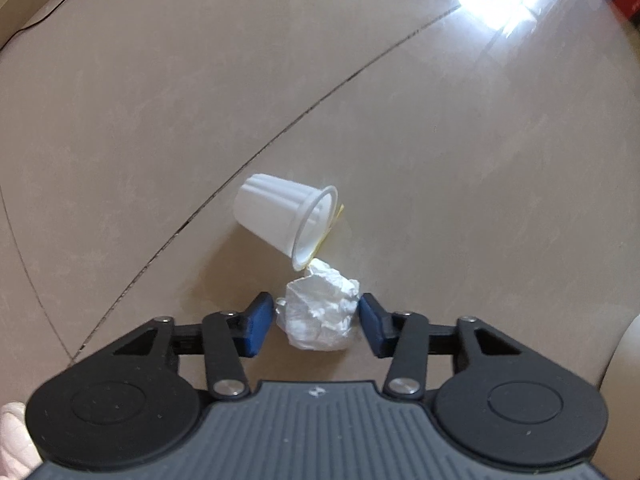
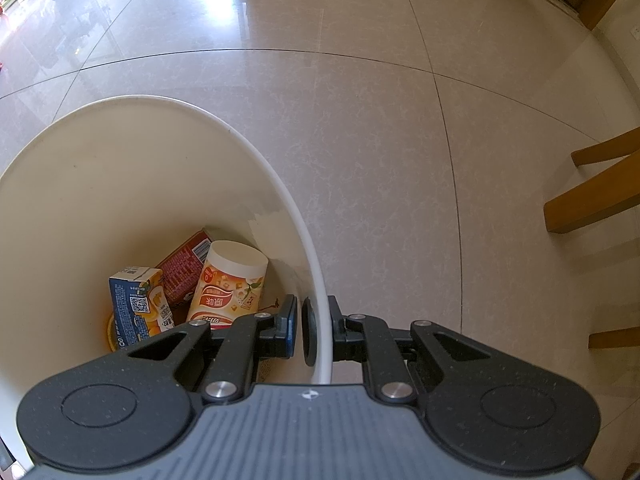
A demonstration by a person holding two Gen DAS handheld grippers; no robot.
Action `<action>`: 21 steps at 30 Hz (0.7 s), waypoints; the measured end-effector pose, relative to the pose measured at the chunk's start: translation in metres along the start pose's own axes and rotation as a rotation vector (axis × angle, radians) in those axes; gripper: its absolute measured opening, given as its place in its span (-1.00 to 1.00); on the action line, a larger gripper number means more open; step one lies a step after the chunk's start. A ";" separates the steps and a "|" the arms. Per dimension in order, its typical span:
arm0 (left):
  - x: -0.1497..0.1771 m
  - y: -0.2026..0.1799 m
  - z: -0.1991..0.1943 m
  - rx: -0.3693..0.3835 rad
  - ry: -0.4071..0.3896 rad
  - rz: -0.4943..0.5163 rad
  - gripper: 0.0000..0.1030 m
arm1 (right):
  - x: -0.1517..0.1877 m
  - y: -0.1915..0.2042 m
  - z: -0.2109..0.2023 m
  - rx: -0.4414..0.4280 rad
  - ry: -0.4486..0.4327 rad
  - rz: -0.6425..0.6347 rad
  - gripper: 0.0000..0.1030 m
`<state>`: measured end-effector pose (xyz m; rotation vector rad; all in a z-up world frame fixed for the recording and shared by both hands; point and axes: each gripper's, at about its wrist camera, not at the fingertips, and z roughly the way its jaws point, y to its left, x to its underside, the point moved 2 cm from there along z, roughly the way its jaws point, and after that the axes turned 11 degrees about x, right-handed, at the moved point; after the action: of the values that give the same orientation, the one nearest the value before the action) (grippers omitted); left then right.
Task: Collect trash
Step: 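Close the left gripper on the paper ball and lift it, then carry the paper ball over the bin and open the left gripper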
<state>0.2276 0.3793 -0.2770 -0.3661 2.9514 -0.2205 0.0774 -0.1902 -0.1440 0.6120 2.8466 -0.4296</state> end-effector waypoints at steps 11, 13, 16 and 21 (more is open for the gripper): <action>-0.005 -0.022 -0.016 0.001 0.106 0.106 -0.47 | 0.000 0.000 0.000 -0.005 0.004 0.006 -0.68; -0.006 -0.030 -0.024 0.002 0.126 0.152 -0.47 | -0.001 -0.001 -0.001 -0.008 0.005 0.008 -0.68; -0.009 -0.048 -0.039 0.007 0.151 0.231 -0.47 | -0.001 -0.002 -0.001 -0.010 0.004 0.007 -0.68; -0.011 -0.079 -0.071 0.008 0.169 0.411 -0.47 | -0.001 -0.004 -0.001 -0.016 0.005 0.014 -0.68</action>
<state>0.2433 0.3155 -0.1931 0.2759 3.1003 -0.2171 0.0769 -0.1933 -0.1414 0.6308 2.8460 -0.4035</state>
